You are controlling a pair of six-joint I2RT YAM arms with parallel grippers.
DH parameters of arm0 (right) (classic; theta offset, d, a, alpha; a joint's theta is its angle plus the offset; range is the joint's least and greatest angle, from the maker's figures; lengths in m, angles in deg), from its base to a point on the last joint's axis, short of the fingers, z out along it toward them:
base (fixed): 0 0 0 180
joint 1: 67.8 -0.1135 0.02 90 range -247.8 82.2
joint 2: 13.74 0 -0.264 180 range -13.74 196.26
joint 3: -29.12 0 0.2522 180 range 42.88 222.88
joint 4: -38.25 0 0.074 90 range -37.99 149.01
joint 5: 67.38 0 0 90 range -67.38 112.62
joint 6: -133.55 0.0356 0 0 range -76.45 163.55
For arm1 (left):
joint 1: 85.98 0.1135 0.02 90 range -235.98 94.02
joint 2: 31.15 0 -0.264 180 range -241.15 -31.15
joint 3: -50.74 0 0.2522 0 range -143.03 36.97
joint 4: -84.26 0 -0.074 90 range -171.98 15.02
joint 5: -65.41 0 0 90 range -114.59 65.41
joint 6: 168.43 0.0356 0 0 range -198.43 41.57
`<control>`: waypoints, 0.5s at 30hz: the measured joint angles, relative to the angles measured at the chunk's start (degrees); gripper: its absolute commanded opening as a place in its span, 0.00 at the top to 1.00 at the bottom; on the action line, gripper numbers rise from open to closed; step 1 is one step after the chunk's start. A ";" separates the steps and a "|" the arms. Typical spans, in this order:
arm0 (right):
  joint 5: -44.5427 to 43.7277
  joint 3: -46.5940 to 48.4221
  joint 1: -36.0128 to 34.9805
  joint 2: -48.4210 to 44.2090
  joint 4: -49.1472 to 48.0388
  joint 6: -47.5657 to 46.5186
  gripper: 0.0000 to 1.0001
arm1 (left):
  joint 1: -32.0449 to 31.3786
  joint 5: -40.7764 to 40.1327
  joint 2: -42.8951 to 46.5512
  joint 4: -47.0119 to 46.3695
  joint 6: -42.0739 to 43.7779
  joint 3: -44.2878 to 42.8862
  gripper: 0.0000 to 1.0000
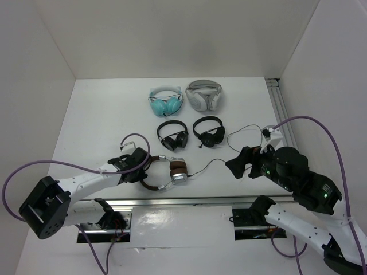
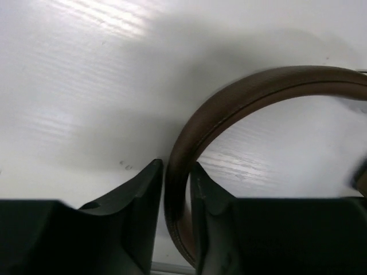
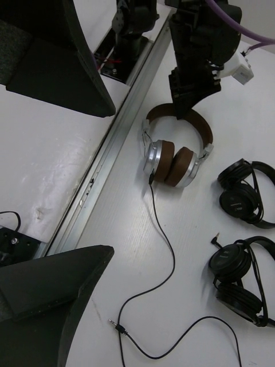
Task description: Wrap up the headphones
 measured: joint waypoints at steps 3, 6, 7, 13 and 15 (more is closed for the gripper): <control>0.37 0.00 0.00 -0.61 0.00 0.00 0.00 | 0.00 0.20 -1.38 -2.82 -0.15 -0.07 1.00; 0.68 0.11 0.00 -0.76 -0.04 0.00 0.00 | 0.00 0.39 -1.55 -3.76 -0.13 -0.07 1.00; 0.87 0.11 0.00 -0.76 -0.15 0.00 0.00 | -0.09 0.52 -1.42 -3.80 -0.15 -0.04 1.00; 3.98 -0.11 0.00 -1.03 -4.17 -0.04 0.00 | -0.79 4.02 4.00 -0.31 -0.81 1.29 1.00; 5.03 -1.77 0.04 -2.60 -8.33 -0.09 0.00 | -1.44 6.14 9.73 3.02 -0.52 1.51 1.00</control>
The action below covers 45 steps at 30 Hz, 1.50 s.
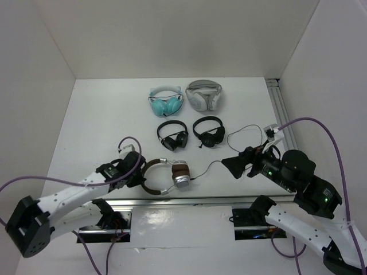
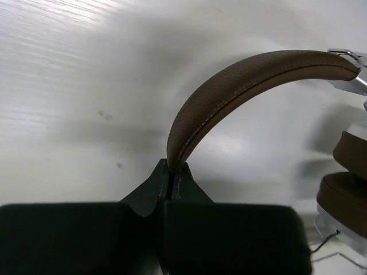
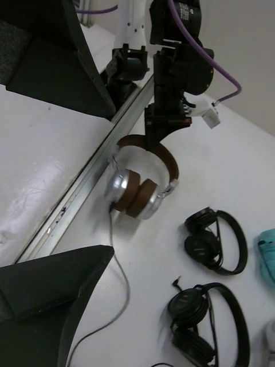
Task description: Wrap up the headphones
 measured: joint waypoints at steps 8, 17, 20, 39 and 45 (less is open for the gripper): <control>6.16 -5.79 0.52 0.09 -16.50 -2.64 0.00 | -1.05 4.94 17.94 14.56 4.11 -12.33 1.00; 17.05 -16.24 0.55 6.36 -40.39 -8.35 0.02 | -1.05 -5.70 10.01 29.31 8.94 -41.29 1.00; 19.96 -19.56 0.55 6.40 -45.62 -9.77 0.02 | -1.05 -8.07 5.64 31.91 10.27 -46.07 1.00; 10.08 -28.26 0.55 4.61 -55.12 -11.65 0.23 | -1.05 -6.58 6.01 39.95 13.11 -57.22 1.00; 9.68 -30.42 0.55 8.85 -60.74 -11.23 0.28 | -1.07 -3.98 7.93 41.20 13.11 -60.02 1.00</control>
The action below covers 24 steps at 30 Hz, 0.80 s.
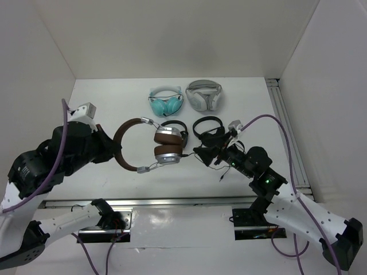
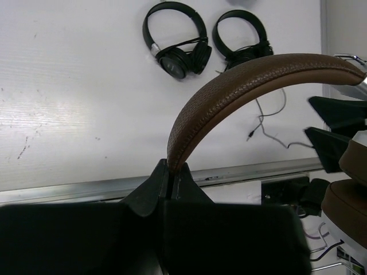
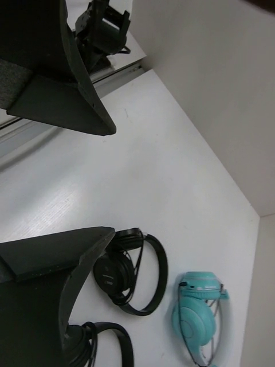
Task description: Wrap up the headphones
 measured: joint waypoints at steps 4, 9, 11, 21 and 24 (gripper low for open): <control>0.02 -1.57 0.00 3.80 -2.54 0.35 0.32 | 0.00 1.29 0.66 0.17 0.09 -1.97 1.00; 0.31 -3.32 0.00 5.27 -4.44 1.05 0.32 | 0.02 2.01 0.68 0.39 0.17 -3.91 1.00; 0.07 -3.80 0.00 4.87 -4.98 1.29 0.31 | 0.00 2.01 0.61 0.66 0.20 -3.98 1.00; -3.65 -2.56 0.00 -5.35 -2.73 2.03 0.28 | 0.02 1.64 0.17 1.20 0.24 -1.05 1.00; 0.37 -0.83 0.00 -7.04 -0.31 0.20 0.28 | 0.02 1.51 -0.24 1.16 0.26 -1.05 1.00</control>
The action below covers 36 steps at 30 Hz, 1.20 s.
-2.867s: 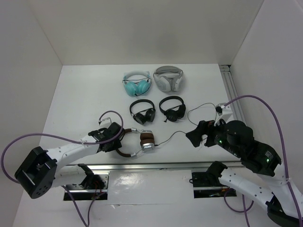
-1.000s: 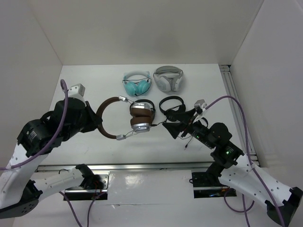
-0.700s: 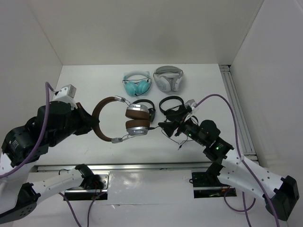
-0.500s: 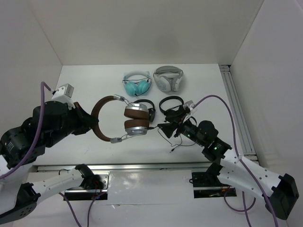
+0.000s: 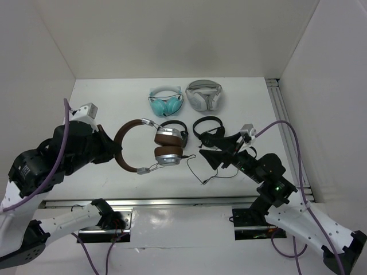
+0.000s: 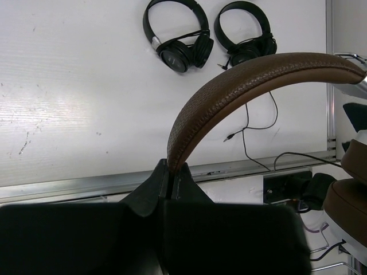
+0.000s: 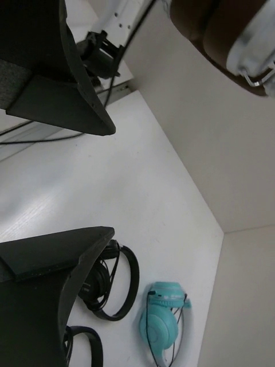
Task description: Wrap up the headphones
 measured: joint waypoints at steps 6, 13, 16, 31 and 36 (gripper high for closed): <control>7.58 0.37 0.00 -1.29 6.49 -2.08 0.27 | -0.02 -0.66 -0.90 0.00 0.00 0.00 1.00; 10.80 -0.92 -1.66 1.88 8.17 -2.21 0.26 | -0.02 -1.68 -2.58 0.00 0.00 -0.02 1.00; 10.64 -2.75 -2.78 2.67 7.93 -2.05 0.26 | -0.02 -2.27 -3.76 0.00 0.00 -0.07 1.00; 6.99 -9.84 -5.07 11.21 3.87 -1.57 0.43 | 0.00 -2.45 -4.74 -0.13 0.00 -2.45 1.00; 6.73 -10.54 -5.99 11.21 1.07 -1.05 0.70 | 0.00 -2.47 -4.76 -0.13 0.00 -2.45 1.00</control>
